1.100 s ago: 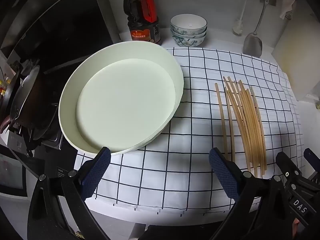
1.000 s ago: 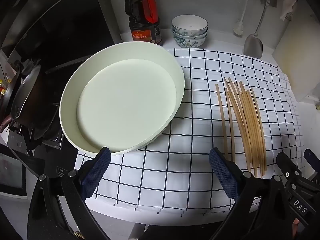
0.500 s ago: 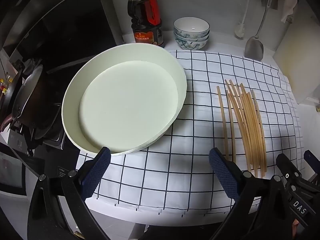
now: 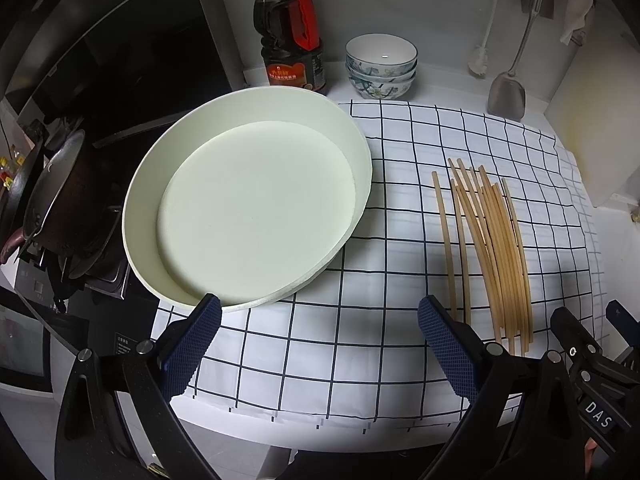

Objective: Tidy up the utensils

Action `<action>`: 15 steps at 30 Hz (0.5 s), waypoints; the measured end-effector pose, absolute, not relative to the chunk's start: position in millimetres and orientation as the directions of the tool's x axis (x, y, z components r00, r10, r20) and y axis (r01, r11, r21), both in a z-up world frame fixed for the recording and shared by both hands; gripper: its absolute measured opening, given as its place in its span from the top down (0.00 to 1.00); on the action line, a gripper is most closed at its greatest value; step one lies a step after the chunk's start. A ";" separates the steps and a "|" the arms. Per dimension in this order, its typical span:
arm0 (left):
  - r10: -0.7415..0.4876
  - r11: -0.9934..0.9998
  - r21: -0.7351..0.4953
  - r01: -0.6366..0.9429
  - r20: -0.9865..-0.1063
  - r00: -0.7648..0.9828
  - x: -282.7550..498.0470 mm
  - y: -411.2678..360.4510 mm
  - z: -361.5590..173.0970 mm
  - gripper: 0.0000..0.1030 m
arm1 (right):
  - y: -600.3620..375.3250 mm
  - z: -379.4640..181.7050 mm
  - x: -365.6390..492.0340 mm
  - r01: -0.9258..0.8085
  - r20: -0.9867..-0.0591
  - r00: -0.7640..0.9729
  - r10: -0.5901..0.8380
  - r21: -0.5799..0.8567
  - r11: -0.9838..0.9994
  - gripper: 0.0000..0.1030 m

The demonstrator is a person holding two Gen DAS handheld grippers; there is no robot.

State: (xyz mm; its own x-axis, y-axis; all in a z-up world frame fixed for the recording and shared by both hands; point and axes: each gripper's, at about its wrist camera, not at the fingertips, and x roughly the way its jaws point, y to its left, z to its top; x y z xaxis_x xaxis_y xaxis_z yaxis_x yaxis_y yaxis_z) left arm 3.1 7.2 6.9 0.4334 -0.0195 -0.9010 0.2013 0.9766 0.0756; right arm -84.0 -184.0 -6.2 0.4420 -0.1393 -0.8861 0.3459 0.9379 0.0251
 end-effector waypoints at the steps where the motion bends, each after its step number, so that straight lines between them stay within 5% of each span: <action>1: -0.020 0.976 0.076 0.202 -0.901 0.433 3.8 7.7 7.0 0.06 | -183.6 -6.4 -84.2 0.345 -0.885 0.444 -0.138 0.027 0.938 0.08; 15: -0.015 0.976 0.082 0.202 -0.899 0.437 -1.2 1.8 3.2 0.06 | -183.1 -7.5 -86.2 0.346 -0.885 0.444 -0.138 0.027 0.938 0.08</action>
